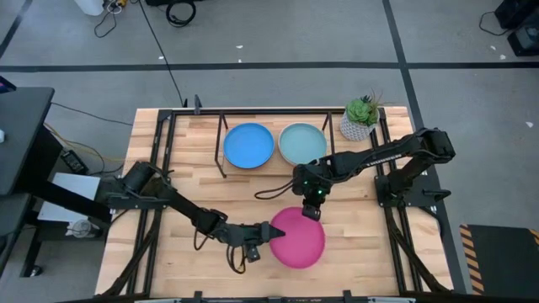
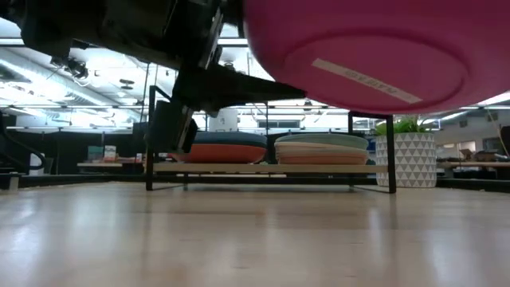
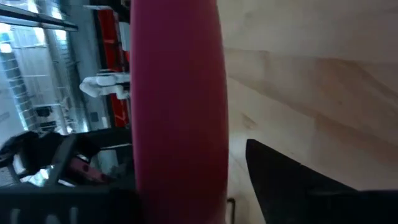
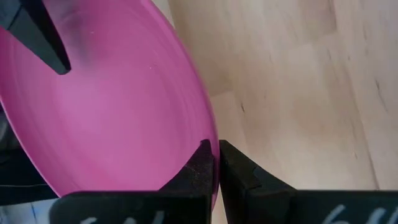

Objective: Place and stack plates onto a shelf
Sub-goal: Stack the pink plate on top of the blue plate on the shelf

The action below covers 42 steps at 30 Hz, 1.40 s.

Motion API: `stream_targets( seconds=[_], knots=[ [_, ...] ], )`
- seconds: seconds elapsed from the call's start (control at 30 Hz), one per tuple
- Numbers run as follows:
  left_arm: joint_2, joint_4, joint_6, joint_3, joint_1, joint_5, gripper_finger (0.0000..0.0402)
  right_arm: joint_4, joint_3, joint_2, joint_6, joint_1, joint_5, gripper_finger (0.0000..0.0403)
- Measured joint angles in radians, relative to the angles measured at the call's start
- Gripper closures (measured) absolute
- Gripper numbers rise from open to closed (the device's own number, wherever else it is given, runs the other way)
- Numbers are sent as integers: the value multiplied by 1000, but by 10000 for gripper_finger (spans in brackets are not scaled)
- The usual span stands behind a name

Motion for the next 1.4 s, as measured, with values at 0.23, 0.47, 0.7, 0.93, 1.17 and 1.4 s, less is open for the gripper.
stream_targets(
  seconds=[0.23, 0.47, 0.7, 0.93, 1.17, 1.4],
  knots=[
    [-1, -24, -33, 6, 1, 2, 297, 1, 0, 0, -24, 0, 3, 360],
    [0, -29, -107, 4, -2, 7, 349, -61, 32, -6, -19, -22, 2, 311],
    [-12, -28, -129, 5, -31, -38, 330, -255, 171, -101, -64, -23, 190, 299],
    [-79, -122, -161, 2, -57, -285, 345, -277, 220, -272, -67, 46, 446, 298],
    [-182, -249, -396, 2, 16, -552, 334, -289, 220, -332, -43, 200, 689, 298],
    [-193, -506, -648, 2, 183, -594, 337, -294, 220, -293, -12, 307, 754, 298]
  ],
)
